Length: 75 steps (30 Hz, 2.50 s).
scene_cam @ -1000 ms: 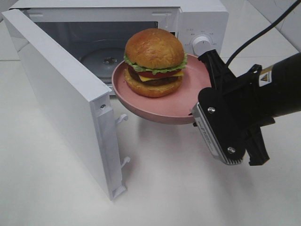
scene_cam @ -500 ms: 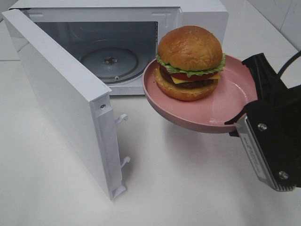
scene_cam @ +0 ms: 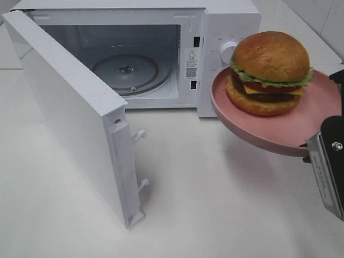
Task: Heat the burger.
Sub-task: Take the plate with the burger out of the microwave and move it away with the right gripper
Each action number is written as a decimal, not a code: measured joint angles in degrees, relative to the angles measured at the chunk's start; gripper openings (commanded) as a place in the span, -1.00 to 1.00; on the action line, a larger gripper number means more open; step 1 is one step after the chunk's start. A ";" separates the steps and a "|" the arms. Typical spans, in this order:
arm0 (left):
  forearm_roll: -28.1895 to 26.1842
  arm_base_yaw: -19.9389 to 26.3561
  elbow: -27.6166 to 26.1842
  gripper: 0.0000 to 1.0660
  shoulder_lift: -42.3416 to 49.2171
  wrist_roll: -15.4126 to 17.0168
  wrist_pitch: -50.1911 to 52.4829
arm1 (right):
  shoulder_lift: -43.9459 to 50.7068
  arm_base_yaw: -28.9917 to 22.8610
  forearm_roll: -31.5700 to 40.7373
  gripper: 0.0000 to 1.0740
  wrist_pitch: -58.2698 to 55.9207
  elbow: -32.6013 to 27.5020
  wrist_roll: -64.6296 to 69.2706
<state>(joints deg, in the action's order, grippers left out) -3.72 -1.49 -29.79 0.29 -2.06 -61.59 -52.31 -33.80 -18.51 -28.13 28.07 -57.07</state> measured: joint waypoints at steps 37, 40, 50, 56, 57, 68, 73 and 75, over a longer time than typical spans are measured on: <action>0.00 0.00 0.00 0.83 0.00 0.00 0.00 | -6.99 0.00 -26.30 -1.00 -24.06 -0.11 68.93; 0.00 0.00 0.00 0.83 0.00 0.00 0.00 | -9.68 0.00 -26.76 -1.00 -23.72 -0.11 73.97; 0.00 0.00 0.00 0.83 0.00 0.00 0.00 | -20.34 0.00 -28.59 -1.00 -22.75 -0.11 89.84; 0.00 0.00 0.00 0.83 0.00 0.00 0.00 | -25.61 0.00 -30.25 -1.00 -20.80 -0.11 96.20; 0.00 0.00 0.00 0.83 0.00 0.00 0.00 | -25.61 0.00 -30.25 -1.00 -20.80 -0.11 96.20; 0.00 0.00 0.00 0.83 0.00 0.00 0.00 | -33.40 0.00 -32.26 -0.98 -17.48 1.89 104.62; 0.00 0.00 0.00 0.83 0.00 0.00 0.00 | -37.53 0.00 -33.00 -0.95 -15.76 1.95 108.92; 0.00 0.00 0.00 0.83 0.00 0.00 0.00 | -38.79 0.00 -33.46 -0.95 -15.30 1.95 110.29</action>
<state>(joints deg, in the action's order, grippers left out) -3.72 -1.49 -29.79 0.29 -2.06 -61.59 -91.10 -33.80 -51.97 -43.43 30.02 53.23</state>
